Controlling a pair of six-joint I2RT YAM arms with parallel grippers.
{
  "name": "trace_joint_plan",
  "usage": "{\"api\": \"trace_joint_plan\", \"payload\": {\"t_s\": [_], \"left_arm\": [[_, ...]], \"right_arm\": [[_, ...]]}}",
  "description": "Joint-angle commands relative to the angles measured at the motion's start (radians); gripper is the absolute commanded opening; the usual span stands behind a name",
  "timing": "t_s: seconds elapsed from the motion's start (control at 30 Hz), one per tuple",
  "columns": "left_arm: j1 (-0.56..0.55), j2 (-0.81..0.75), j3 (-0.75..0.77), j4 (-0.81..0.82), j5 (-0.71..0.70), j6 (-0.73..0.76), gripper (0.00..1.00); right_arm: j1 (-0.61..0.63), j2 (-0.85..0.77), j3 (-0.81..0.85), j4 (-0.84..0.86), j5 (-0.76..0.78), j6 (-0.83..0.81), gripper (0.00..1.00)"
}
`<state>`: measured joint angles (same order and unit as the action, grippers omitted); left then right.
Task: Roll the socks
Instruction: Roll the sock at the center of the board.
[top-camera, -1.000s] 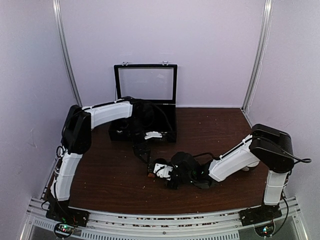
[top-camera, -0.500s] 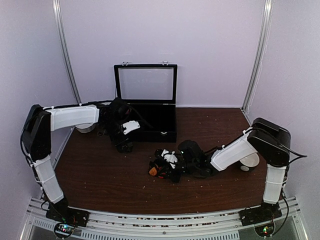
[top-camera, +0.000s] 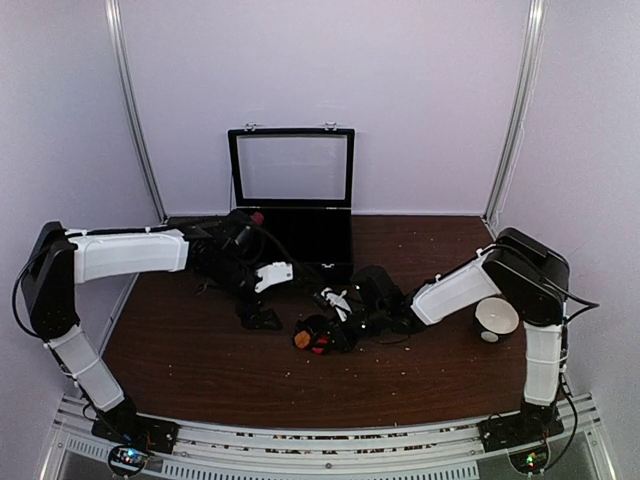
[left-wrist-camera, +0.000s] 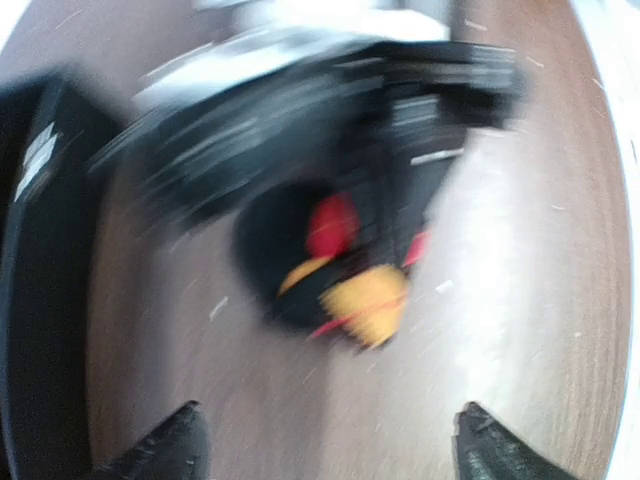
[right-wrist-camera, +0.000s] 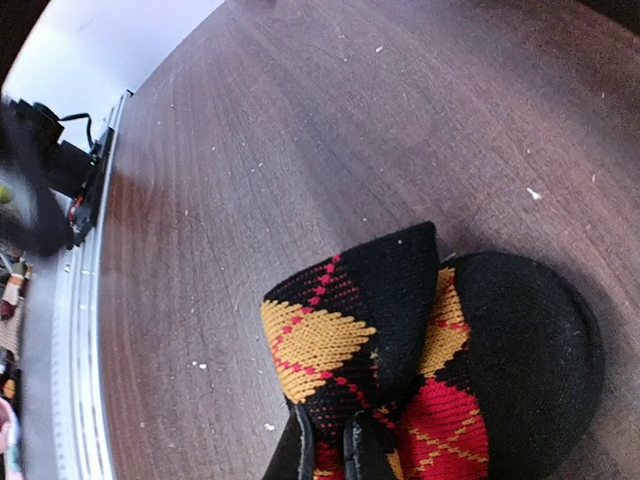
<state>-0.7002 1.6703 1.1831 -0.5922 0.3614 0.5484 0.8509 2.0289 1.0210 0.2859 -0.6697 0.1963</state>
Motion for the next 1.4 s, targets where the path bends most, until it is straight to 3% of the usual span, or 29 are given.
{"api": "trace_joint_plan", "payload": {"t_s": [0.0,0.1,0.37,0.47,0.6,0.8,0.93,1.0,1.1,1.2,1.3,1.37], "left_arm": [[-0.106,0.093,0.055,-0.041,0.034,0.152,0.81],[-0.139,0.123,0.068,-0.006,-0.012,0.187,0.74],[-0.155,0.257,0.182,-0.039,-0.099,0.266,0.66],[-0.156,0.307,0.227,-0.063,-0.122,0.265,0.48],[-0.156,0.361,0.272,-0.113,-0.130,0.262,0.40],[-0.151,0.433,0.331,-0.213,-0.124,0.248,0.13],[-0.140,0.483,0.369,-0.275,-0.112,0.227,0.01],[-0.136,0.509,0.401,-0.314,-0.095,0.220,0.00],[-0.125,0.542,0.445,-0.371,-0.064,0.204,0.00],[-0.119,0.572,0.500,-0.422,-0.045,0.175,0.00],[-0.119,0.600,0.563,-0.466,-0.004,0.141,0.00],[-0.119,0.640,0.613,-0.524,0.016,0.134,0.00]], "right_arm": [[-0.023,0.121,-0.031,-0.280,0.018,0.133,0.00],[-0.032,0.131,-0.041,-0.264,-0.005,0.194,0.00],[-0.051,0.162,-0.030,-0.225,-0.087,0.321,0.00],[-0.051,0.162,-0.026,-0.226,-0.096,0.321,0.00],[-0.057,0.168,-0.032,-0.219,-0.108,0.320,0.00],[-0.063,0.151,-0.073,-0.156,-0.122,0.320,0.00],[-0.063,0.095,-0.135,-0.059,-0.110,0.299,0.11],[-0.062,0.074,-0.156,-0.028,-0.114,0.290,0.15],[-0.060,0.037,-0.207,0.044,-0.119,0.288,0.27],[-0.061,-0.013,-0.326,0.272,-0.127,0.346,0.32],[-0.058,-0.049,-0.444,0.524,-0.123,0.416,0.48],[-0.050,-0.099,-0.506,0.584,-0.080,0.399,0.60]]}}
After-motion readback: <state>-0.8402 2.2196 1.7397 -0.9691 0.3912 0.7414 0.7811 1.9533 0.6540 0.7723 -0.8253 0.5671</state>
